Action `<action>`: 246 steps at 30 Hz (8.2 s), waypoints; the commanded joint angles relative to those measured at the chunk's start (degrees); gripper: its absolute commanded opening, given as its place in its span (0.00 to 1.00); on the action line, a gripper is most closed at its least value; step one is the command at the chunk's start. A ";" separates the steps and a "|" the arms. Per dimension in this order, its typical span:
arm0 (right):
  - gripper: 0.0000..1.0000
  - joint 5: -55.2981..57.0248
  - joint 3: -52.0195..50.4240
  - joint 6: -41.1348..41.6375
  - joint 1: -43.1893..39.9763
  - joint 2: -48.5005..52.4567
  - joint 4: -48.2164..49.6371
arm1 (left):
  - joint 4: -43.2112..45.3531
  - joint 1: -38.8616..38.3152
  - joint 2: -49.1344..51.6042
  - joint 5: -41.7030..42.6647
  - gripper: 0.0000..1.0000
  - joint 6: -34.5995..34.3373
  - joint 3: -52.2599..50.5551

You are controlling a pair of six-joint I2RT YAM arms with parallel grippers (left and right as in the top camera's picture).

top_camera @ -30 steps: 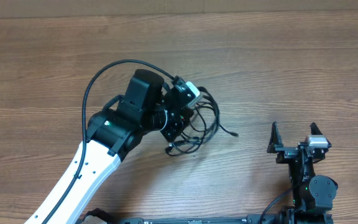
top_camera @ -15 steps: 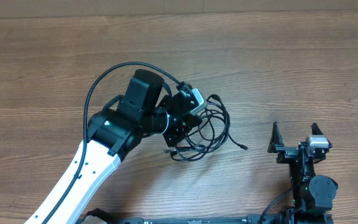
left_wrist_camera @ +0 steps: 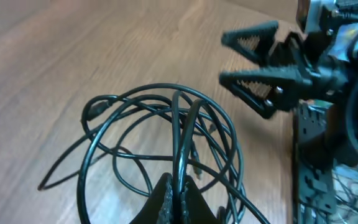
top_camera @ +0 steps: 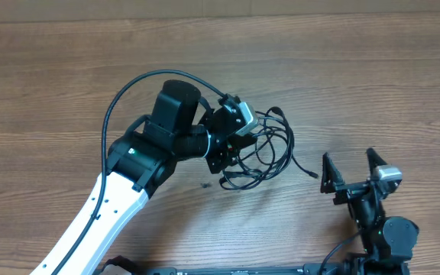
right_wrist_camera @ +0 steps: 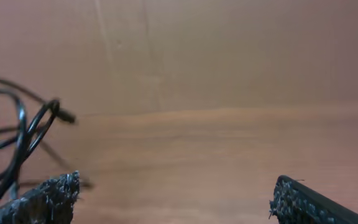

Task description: Untangle cables

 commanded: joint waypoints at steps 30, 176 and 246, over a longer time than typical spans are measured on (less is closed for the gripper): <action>1.00 -42.21 45.83 13.44 -0.11 36.68 -32.44 | 9.01 -0.39 -1.05 -8.87 0.04 -24.83 1.64; 0.46 -25.86 45.81 -7.63 9.16 56.15 -32.26 | 16.57 3.50 4.39 17.22 0.04 -13.29 1.62; 0.67 -40.94 45.81 3.15 1.73 56.15 -33.57 | 9.27 1.49 4.42 12.41 0.04 -6.60 1.62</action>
